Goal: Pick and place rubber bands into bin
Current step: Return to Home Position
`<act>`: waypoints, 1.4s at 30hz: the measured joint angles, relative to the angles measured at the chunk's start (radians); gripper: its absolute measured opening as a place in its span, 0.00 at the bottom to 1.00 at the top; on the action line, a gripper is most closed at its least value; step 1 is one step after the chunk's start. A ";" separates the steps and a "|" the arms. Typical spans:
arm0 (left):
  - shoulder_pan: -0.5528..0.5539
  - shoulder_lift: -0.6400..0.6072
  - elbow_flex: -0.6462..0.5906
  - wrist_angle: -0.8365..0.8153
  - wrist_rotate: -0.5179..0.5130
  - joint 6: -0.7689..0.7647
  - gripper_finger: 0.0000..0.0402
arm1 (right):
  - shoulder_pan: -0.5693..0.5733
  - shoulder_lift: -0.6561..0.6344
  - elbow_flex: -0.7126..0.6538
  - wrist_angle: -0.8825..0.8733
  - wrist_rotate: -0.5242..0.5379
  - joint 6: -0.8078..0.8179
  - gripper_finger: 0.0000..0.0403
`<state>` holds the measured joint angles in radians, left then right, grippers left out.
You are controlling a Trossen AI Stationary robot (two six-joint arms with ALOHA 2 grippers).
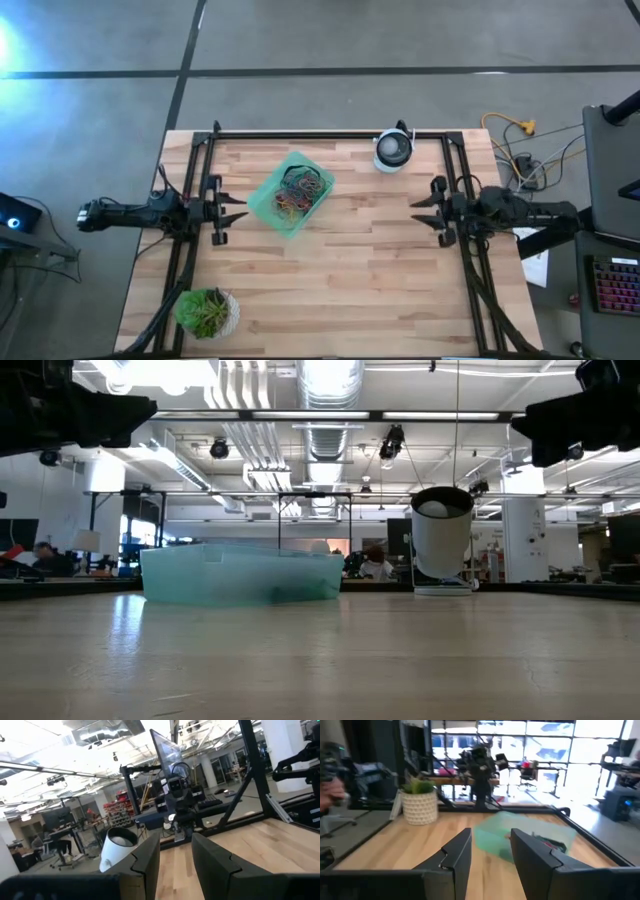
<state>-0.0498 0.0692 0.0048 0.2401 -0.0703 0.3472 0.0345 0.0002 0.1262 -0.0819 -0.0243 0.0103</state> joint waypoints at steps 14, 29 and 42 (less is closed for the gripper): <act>0.000 0.001 0.000 -0.073 0.000 0.000 0.25 | 0.000 0.000 -0.117 0.094 0.021 -0.054 0.33; 0.000 0.004 0.000 -0.102 -0.197 -0.144 0.25 | 0.000 0.087 -0.117 0.089 0.024 -0.063 0.33; 0.000 0.049 0.000 -0.196 -0.107 -0.184 0.25 | 0.000 0.093 -0.117 0.089 0.025 -0.063 0.33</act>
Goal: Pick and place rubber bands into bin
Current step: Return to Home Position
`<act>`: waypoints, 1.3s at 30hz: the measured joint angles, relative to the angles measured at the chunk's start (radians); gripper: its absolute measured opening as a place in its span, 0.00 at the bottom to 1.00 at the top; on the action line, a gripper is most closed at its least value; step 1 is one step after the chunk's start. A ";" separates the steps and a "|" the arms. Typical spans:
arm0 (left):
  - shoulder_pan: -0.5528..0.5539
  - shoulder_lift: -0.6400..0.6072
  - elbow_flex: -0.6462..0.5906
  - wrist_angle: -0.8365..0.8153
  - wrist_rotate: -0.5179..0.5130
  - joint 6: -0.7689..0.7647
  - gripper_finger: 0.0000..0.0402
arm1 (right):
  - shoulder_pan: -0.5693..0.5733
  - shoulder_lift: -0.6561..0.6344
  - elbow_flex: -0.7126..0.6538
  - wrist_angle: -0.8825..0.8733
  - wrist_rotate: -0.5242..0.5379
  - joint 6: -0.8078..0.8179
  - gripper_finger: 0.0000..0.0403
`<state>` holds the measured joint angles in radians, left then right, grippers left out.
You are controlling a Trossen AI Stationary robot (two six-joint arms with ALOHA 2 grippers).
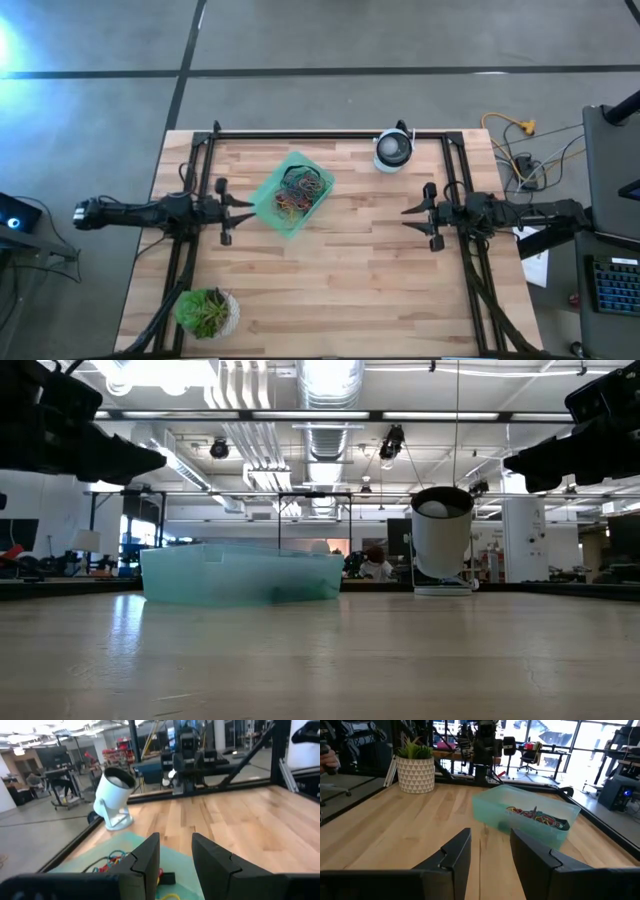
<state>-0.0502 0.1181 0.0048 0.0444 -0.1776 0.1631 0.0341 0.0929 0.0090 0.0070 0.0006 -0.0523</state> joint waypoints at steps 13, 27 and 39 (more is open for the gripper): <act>0.000 0.071 0.000 0.117 -0.022 0.018 0.25 | 0.000 0.000 0.000 0.000 0.000 0.000 0.33; 0.000 -0.077 0.000 0.002 -0.011 0.019 0.25 | 0.000 0.001 0.000 0.001 0.001 -0.001 0.33; 0.000 -0.034 0.000 0.005 -0.010 0.026 0.25 | 0.000 0.001 0.000 0.001 0.001 -0.001 0.33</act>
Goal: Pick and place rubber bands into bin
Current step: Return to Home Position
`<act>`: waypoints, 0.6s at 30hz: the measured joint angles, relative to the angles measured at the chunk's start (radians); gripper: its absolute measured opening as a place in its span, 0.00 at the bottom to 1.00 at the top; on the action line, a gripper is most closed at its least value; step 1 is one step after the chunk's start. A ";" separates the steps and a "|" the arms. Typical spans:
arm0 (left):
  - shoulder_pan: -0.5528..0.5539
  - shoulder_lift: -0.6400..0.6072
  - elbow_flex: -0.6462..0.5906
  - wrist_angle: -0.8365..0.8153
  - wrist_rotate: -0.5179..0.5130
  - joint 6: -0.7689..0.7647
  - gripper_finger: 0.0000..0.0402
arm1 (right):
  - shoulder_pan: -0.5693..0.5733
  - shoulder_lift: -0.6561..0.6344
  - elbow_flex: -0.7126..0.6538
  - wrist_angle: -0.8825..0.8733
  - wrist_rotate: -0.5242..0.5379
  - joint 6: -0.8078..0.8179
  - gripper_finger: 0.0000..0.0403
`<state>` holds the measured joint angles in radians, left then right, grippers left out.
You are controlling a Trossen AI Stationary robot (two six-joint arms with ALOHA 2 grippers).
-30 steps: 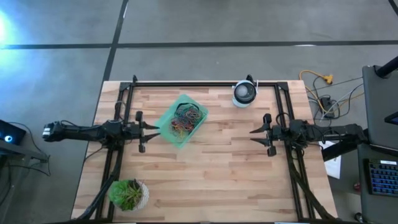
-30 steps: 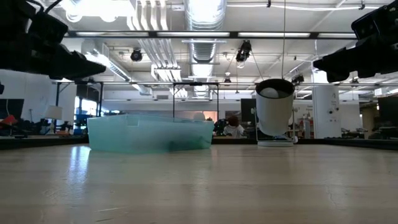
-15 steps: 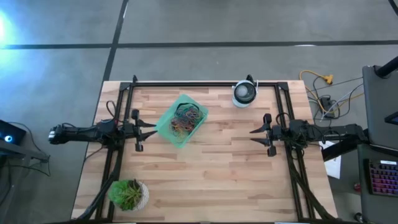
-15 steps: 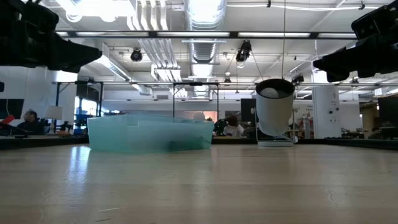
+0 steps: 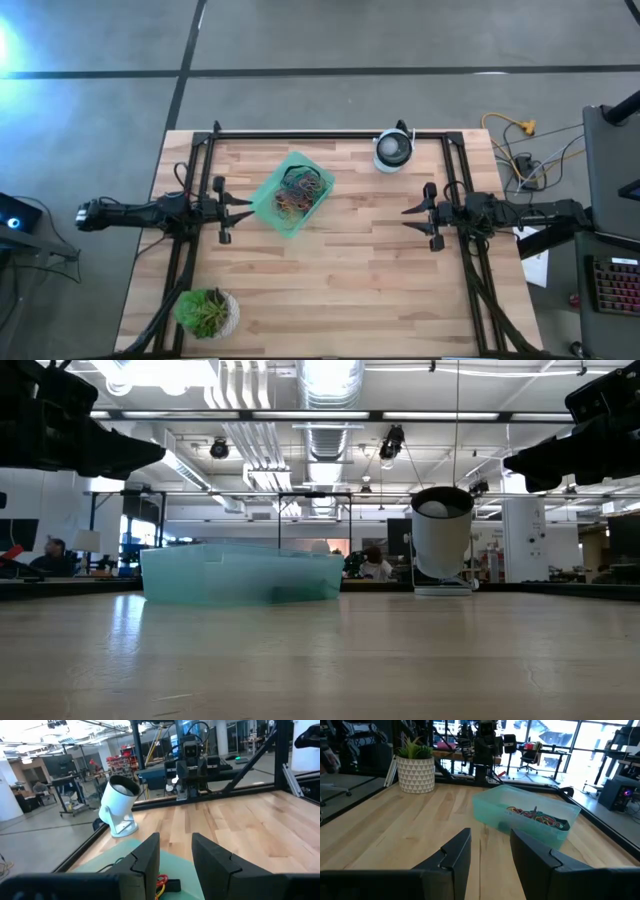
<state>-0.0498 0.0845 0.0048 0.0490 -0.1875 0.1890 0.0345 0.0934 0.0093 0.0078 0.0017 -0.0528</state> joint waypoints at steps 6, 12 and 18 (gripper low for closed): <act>0.000 0.010 0.000 0.002 0.000 0.000 0.25 | 0.000 0.000 0.000 0.000 0.000 0.000 0.33; 0.000 0.011 0.000 0.002 0.000 0.000 0.25 | 0.000 0.001 0.000 0.000 0.000 0.000 0.33; 0.000 0.013 0.000 0.003 0.000 0.001 0.25 | 0.000 0.001 0.000 0.000 0.000 0.000 0.33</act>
